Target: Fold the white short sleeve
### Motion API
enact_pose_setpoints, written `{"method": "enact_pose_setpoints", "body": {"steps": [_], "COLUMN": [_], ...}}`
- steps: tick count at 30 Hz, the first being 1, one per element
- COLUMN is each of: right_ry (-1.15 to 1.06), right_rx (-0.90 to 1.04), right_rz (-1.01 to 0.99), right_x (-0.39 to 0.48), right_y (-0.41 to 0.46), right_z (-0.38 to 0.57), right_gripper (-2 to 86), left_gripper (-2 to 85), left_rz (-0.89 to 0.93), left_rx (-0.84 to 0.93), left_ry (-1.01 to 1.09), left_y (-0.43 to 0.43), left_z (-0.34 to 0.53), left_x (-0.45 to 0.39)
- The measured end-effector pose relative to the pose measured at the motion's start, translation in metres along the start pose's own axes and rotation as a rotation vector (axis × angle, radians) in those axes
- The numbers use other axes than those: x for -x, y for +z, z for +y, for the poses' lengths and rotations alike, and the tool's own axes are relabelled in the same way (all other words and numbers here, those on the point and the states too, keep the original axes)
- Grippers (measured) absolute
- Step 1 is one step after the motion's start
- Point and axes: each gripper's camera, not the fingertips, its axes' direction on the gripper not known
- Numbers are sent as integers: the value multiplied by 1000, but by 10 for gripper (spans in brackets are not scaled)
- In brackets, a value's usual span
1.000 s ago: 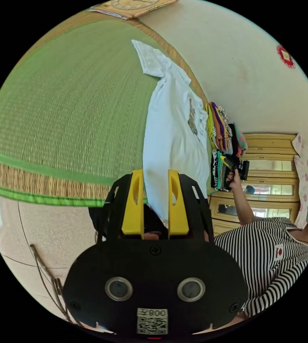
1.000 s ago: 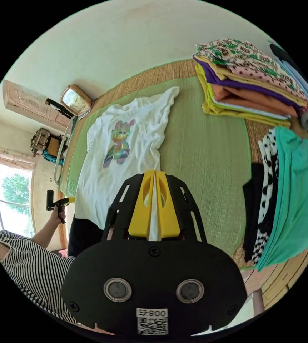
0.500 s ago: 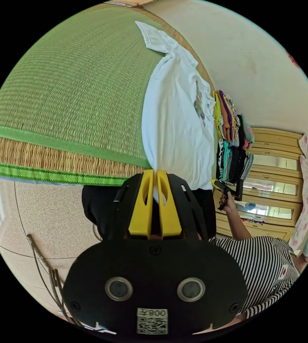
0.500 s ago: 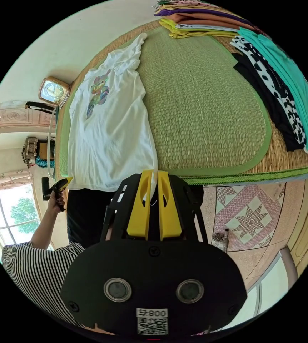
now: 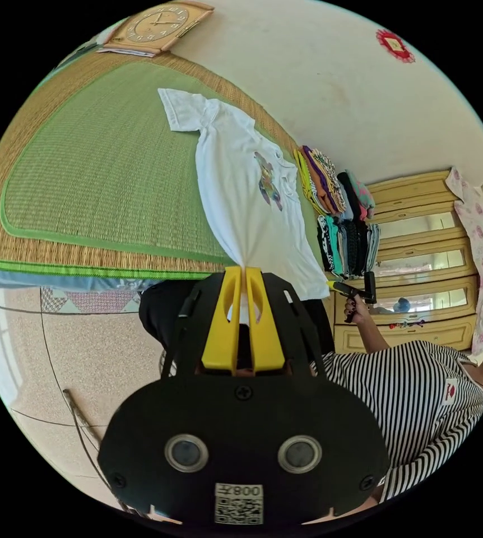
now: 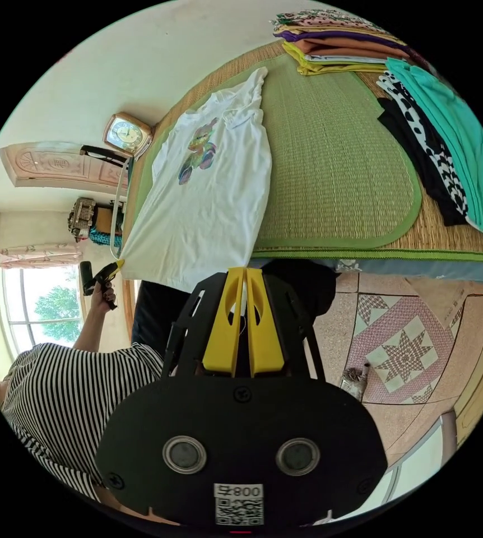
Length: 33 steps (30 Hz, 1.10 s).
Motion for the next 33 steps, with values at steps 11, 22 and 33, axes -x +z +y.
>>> {"method": "enact_pose_setpoints", "body": {"steps": [11, 22, 33], "right_ry": [115, -13, -484], "right_rx": [-27, -197, -138], "right_rz": [21, 104, 524], "right_x": [-18, 48, 194], "right_y": [14, 3, 125], "right_z": [18, -49, -209], "right_gripper": [1, 28, 66], "left_gripper": [38, 72, 71], "left_rz": [7, -84, 58], "left_rx": [-40, -64, 42], "left_ry": [-135, -51, 154], "left_y": [19, 53, 161], "left_z": [4, -137, -268], "left_x": [26, 6, -70]}}
